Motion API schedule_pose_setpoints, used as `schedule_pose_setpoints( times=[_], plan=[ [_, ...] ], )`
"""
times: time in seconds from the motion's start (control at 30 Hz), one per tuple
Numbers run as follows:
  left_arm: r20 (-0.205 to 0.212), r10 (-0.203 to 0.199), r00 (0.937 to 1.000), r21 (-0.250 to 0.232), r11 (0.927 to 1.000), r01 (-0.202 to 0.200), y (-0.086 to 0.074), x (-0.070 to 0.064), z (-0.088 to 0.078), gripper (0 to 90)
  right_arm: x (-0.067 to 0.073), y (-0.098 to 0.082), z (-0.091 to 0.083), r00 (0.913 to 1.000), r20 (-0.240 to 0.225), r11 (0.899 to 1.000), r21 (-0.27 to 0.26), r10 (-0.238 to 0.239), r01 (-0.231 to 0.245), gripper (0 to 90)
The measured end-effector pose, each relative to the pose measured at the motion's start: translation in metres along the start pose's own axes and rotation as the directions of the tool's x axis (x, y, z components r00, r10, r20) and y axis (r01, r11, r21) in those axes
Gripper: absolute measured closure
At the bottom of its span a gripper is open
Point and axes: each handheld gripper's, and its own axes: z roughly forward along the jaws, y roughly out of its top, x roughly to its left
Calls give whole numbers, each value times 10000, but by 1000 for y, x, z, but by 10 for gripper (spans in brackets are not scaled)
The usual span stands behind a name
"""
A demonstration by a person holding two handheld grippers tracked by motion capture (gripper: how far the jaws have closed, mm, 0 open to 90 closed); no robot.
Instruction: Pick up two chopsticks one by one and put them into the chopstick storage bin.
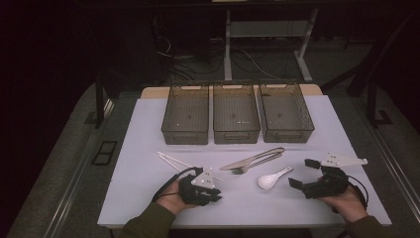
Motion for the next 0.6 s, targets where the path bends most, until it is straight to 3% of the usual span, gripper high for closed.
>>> schedule_pose_setpoints(
  times=[0.6],
  plan=[
    [-744,-211,9970,-183,9996,198,17,28,16,815,0,0,0,10000,-1,10000,-10,7,-7,12]
  ],
)
